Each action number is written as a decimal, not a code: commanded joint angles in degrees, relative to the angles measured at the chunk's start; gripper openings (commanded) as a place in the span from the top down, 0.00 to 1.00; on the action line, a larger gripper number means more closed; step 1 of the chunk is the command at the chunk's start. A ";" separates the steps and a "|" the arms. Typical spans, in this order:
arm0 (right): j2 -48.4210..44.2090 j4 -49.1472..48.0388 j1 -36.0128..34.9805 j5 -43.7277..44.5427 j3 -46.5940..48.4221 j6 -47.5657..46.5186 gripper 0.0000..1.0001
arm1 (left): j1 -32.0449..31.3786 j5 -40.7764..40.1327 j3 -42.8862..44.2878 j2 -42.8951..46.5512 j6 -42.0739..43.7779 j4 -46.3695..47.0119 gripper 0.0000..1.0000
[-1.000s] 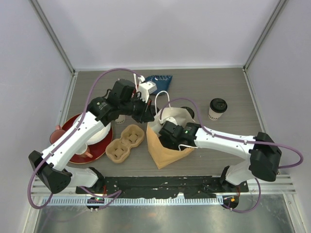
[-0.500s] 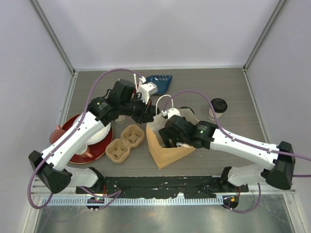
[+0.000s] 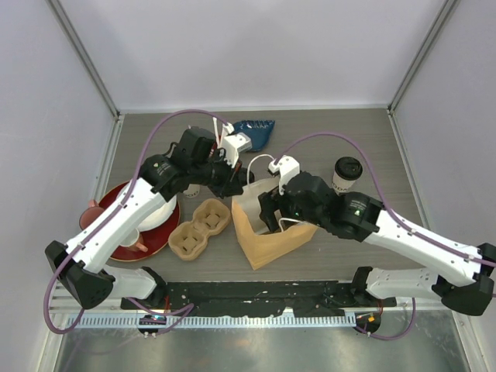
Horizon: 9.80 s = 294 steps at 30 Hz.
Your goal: Pack the takeout coffee
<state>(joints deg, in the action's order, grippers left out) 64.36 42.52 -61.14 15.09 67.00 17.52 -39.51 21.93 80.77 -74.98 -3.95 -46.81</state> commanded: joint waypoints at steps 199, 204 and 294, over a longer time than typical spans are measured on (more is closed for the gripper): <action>7.62 15.66 10.17 -10.08 6.30 -14.35 0.99 | -0.75 -7.44 7.38 -3.68 0.78 -7.25 1.00; 7.89 15.49 10.08 -11.57 5.51 -14.97 0.99 | -1.71 0.39 7.38 -5.34 2.88 -6.63 0.87; 19.48 27.70 9.82 -8.15 6.91 -2.23 0.99 | -1.71 -19.65 2.11 -1.31 -8.89 13.58 1.00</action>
<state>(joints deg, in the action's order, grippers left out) 80.47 61.14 -50.78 7.38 74.56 15.44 -42.30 2.17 81.73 -80.05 -12.69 -39.86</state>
